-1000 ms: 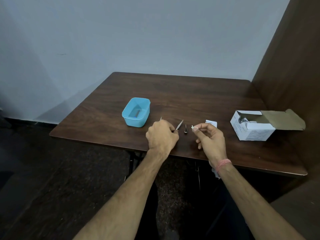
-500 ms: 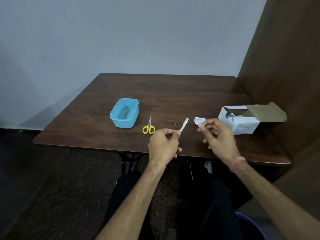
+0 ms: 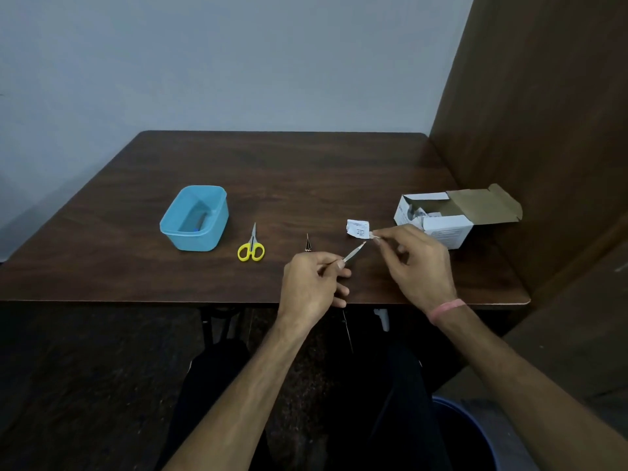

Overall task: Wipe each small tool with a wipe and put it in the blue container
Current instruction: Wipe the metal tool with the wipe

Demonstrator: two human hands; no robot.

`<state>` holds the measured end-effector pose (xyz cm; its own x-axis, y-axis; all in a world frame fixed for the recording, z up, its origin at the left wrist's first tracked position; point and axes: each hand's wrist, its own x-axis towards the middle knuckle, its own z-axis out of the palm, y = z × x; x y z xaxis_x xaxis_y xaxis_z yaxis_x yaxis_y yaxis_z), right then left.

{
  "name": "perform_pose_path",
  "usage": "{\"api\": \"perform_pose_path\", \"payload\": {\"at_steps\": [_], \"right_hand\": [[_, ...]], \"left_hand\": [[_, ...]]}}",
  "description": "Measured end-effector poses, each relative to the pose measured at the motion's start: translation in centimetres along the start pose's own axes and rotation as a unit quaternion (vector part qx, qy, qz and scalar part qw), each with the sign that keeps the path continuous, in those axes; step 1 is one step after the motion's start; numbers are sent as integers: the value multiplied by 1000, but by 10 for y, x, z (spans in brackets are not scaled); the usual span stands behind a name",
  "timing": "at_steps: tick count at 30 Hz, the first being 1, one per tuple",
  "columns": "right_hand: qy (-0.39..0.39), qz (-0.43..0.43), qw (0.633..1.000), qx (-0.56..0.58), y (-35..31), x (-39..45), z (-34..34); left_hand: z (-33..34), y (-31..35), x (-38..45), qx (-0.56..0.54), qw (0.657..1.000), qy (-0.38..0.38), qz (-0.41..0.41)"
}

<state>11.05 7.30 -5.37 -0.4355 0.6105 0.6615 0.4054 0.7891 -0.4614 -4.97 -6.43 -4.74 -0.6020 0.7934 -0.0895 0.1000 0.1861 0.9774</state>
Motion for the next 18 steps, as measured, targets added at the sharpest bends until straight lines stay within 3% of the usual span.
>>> {"api": "perform_pose_path", "payload": {"at_steps": [5,9,16,18], "right_hand": [[-46,-96,993,-42,3,-9,0],[-69,-117,989,-51,8,-11,4],[16,-75,997,-24,3,-12,0],[-5,-100,995,-27,3,-12,2]], "left_hand": [[3,-3,1,14,1000,0,18],[3,-4,-1,20,999,-3,35],[5,-6,0,17,999,-4,37],[4,-7,0,25,999,-9,38]]}}
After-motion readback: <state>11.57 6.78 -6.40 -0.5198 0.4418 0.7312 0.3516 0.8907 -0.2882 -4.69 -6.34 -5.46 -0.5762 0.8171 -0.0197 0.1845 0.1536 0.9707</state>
